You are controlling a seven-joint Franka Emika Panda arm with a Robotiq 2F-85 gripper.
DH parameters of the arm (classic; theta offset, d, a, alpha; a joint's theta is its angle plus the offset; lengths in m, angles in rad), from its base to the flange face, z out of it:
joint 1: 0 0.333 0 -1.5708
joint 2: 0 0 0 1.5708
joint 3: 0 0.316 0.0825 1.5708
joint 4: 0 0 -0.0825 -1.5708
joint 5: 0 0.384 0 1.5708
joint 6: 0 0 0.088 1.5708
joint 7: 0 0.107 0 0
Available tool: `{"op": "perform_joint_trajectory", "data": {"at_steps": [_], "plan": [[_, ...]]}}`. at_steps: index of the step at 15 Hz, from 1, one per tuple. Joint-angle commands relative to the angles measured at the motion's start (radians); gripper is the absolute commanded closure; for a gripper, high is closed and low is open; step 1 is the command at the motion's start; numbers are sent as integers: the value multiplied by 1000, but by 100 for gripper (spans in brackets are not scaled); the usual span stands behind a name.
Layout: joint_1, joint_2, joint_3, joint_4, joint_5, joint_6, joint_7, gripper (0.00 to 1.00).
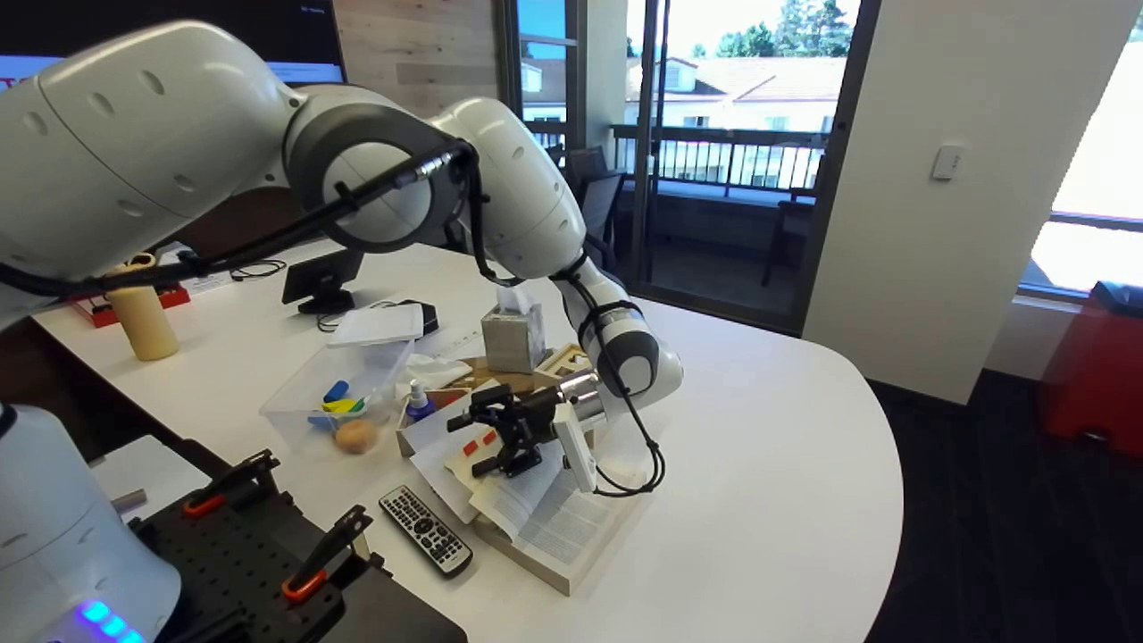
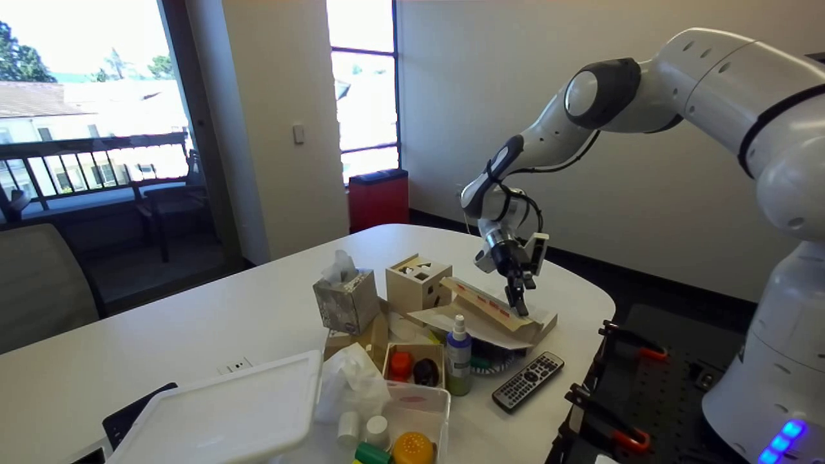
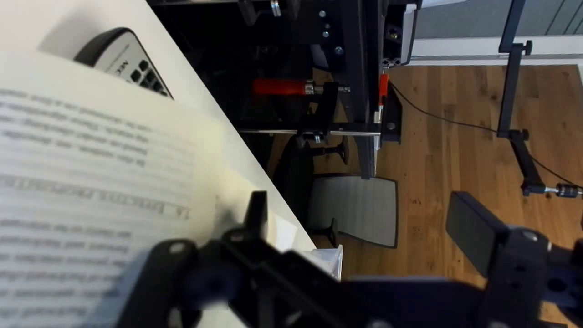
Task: Push the book to the left and open it.
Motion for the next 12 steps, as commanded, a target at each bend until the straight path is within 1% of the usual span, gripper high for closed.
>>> {"op": "perform_joint_trajectory", "data": {"at_steps": [1,8,12], "plan": [[53,-59,-39,-103,27,58,-27,0],[128,-30,-73,-114,44,88,-5,0],[151,-29,-83,-125,52,116,0,0]]}}
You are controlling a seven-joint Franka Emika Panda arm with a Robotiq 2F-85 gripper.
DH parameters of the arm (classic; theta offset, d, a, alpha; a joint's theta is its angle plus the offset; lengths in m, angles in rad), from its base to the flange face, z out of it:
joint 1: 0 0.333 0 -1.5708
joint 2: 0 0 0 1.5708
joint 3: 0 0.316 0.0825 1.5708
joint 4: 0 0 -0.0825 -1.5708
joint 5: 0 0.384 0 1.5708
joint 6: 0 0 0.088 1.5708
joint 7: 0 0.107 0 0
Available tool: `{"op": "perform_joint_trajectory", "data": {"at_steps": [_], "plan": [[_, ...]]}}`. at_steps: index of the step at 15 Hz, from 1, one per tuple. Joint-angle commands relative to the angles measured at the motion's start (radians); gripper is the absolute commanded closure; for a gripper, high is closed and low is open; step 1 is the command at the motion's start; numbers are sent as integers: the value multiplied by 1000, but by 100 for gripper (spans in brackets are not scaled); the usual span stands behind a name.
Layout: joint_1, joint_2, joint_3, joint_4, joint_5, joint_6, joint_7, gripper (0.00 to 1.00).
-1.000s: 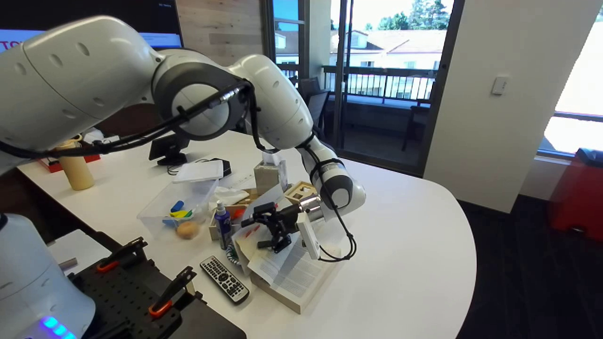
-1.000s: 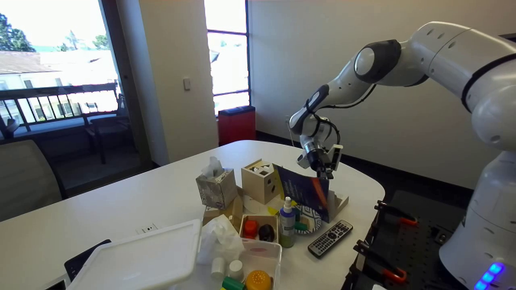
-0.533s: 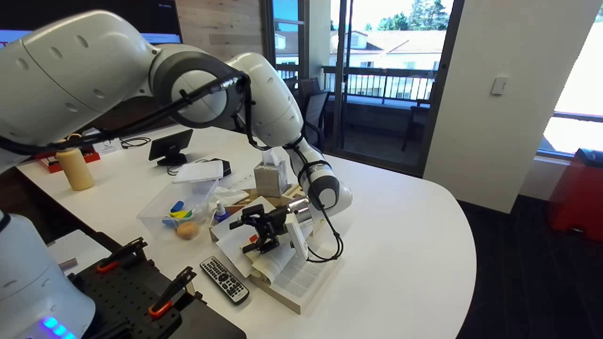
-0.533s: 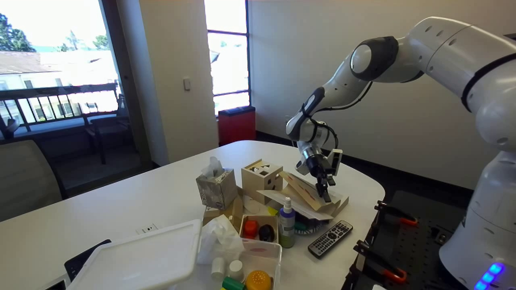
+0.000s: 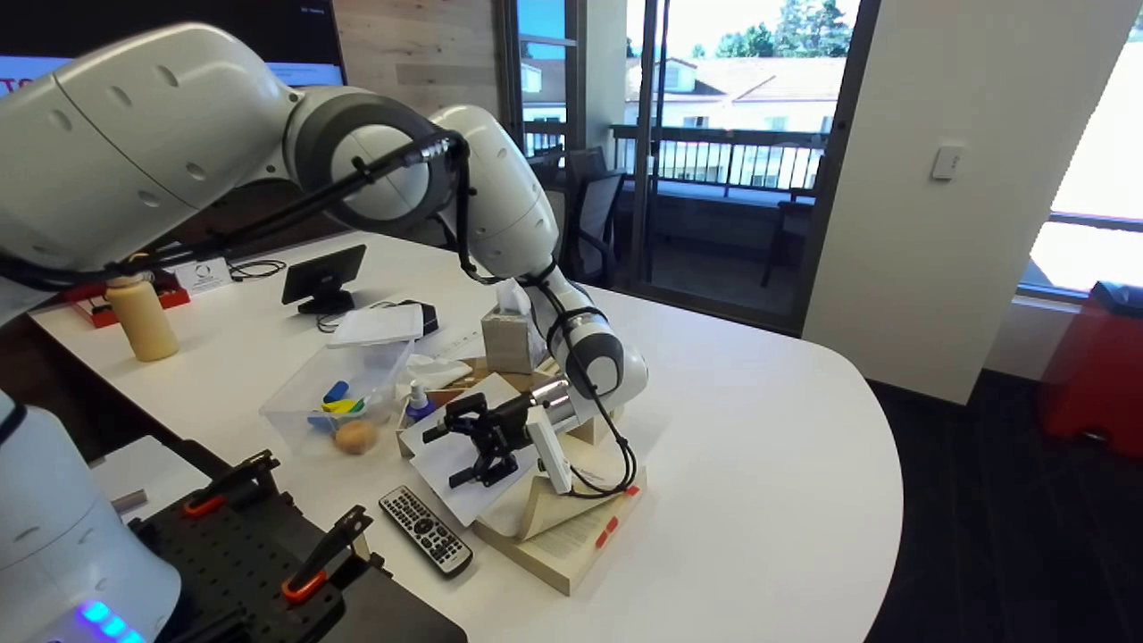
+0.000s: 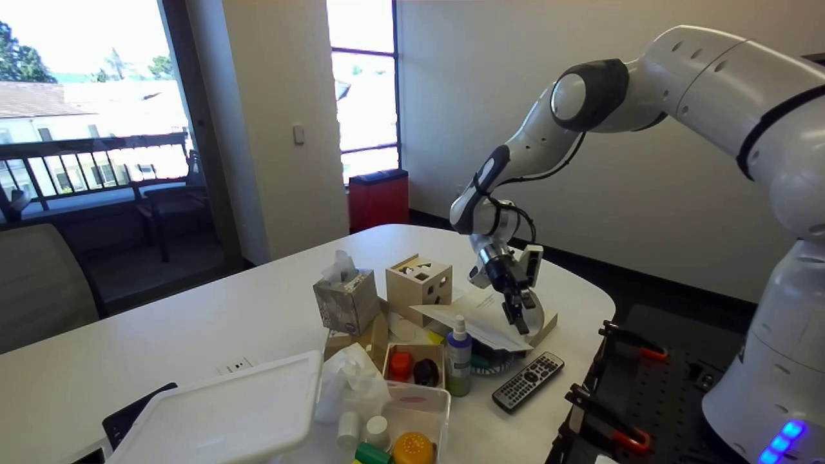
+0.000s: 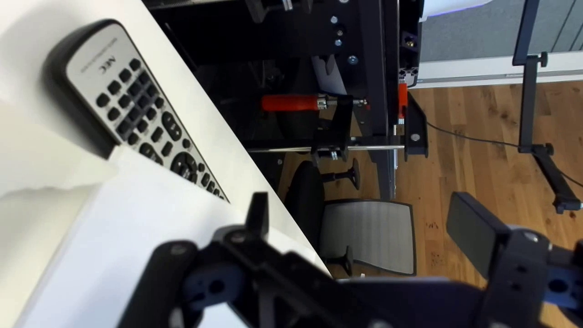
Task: Push the book to the left and open it.
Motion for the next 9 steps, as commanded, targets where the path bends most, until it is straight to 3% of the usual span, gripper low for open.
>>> {"op": "perform_joint_trajectory", "data": {"at_steps": [1,5,9], "plan": [[28,-26,-18,-45,38,52,1,0],[38,-57,-20,-89,84,122,21,0],[67,-103,-19,-181,149,314,88,0]]}}
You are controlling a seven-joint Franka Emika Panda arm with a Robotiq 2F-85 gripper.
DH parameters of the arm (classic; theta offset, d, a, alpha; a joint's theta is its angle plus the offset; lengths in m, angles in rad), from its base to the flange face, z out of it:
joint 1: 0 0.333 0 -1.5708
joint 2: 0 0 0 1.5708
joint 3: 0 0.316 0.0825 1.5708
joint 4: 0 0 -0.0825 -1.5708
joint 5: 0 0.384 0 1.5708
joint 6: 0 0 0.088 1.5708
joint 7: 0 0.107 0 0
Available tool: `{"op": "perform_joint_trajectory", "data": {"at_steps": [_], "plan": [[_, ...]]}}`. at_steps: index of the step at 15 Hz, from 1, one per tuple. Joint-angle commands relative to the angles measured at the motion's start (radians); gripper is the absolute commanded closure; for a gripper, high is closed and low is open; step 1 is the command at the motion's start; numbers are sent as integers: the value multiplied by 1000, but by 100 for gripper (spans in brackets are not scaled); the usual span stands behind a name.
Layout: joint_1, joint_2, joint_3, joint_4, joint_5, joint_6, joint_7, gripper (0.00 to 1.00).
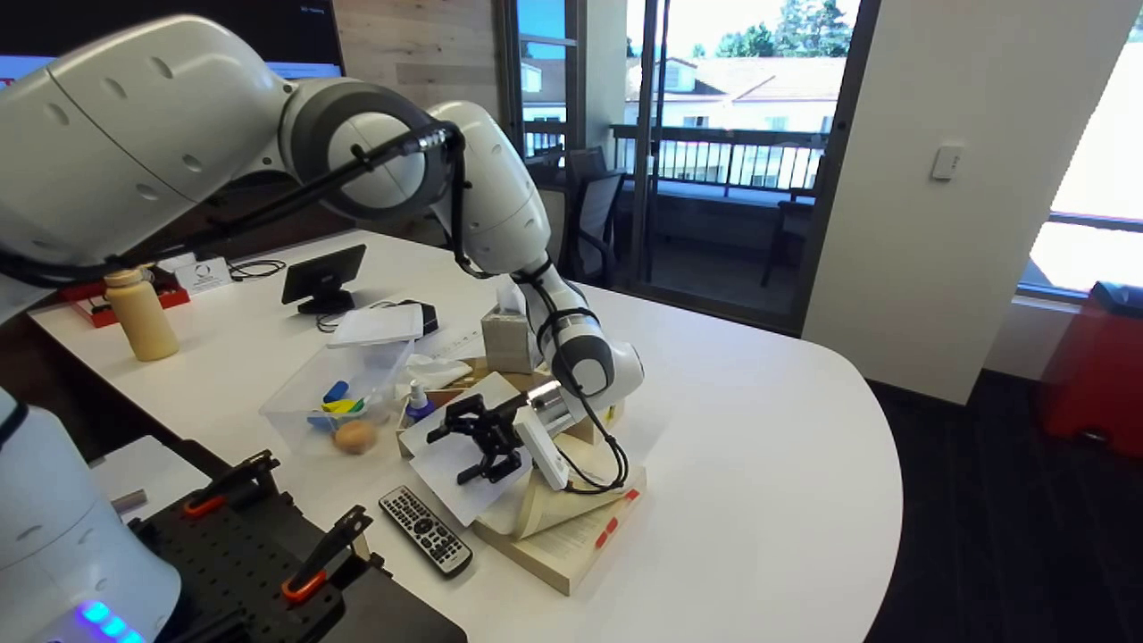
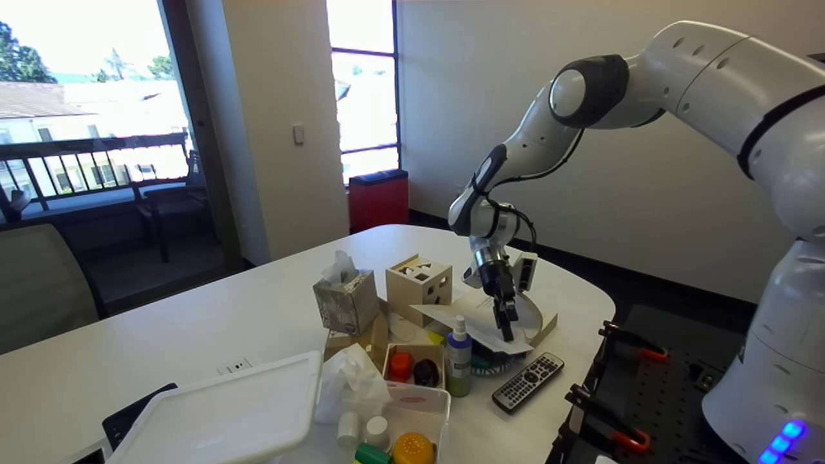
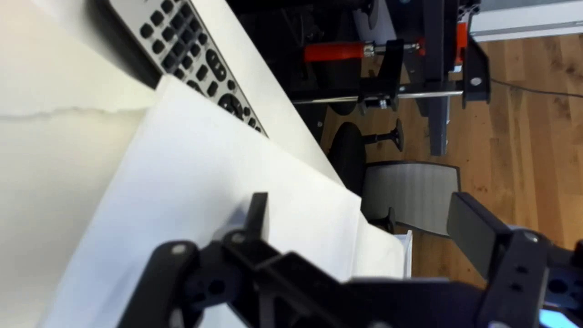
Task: Push the book to the left and open it.
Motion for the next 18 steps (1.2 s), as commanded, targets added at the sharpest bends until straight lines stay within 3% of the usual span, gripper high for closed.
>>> {"op": "perform_joint_trajectory", "data": {"at_steps": [1,5,18], "plan": [[50,-91,-7,-148,68,192,55,0],[77,-137,14,-254,121,384,88,0],[75,-353,35,-521,370,645,80,0]]}}
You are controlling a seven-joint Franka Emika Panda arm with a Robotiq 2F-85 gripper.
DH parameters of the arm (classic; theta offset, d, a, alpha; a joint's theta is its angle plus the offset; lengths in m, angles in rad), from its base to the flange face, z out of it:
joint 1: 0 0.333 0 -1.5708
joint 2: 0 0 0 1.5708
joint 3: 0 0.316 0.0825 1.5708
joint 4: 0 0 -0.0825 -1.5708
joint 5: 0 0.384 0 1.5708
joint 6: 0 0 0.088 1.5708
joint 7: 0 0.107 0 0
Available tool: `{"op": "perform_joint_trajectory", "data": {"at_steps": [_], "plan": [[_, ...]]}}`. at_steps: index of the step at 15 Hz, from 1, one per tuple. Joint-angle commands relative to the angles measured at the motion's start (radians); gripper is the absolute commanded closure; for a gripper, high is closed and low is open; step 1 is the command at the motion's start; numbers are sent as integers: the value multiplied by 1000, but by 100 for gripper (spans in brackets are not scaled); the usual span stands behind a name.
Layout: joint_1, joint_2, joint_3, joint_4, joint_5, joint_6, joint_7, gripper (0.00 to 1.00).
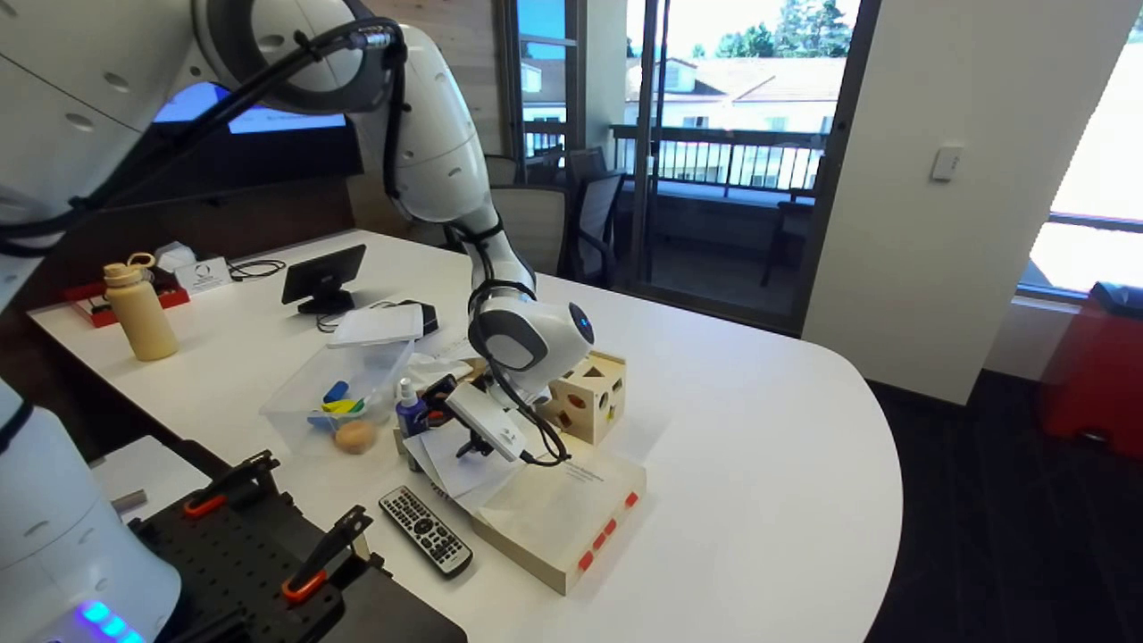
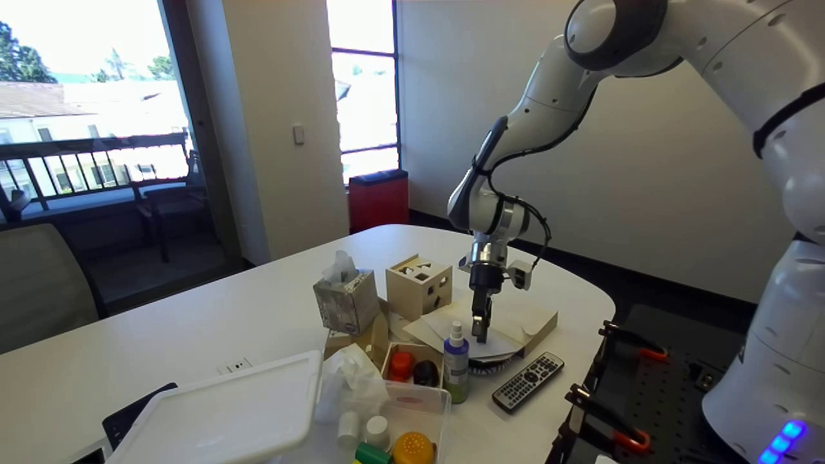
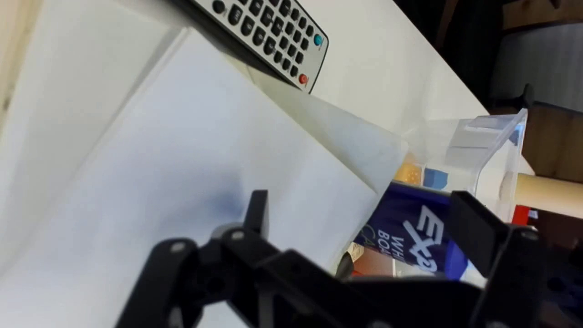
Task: Push the book to the left and open it.
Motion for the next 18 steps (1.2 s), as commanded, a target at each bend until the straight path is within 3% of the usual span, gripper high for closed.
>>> {"op": "perform_joint_trajectory", "data": {"at_steps": [1,4,8,9,14,18], "plan": [[1,-85,2,-101,93,86,1,0],[3,-112,2,-135,182,145,-12,0],[5,-140,5,-172,382,285,-50,0],[11,-194,-32,-178,377,262,-1,0],[47,-292,-87,-183,492,347,25,0],[108,-338,-125,-182,523,491,66,0]]}}
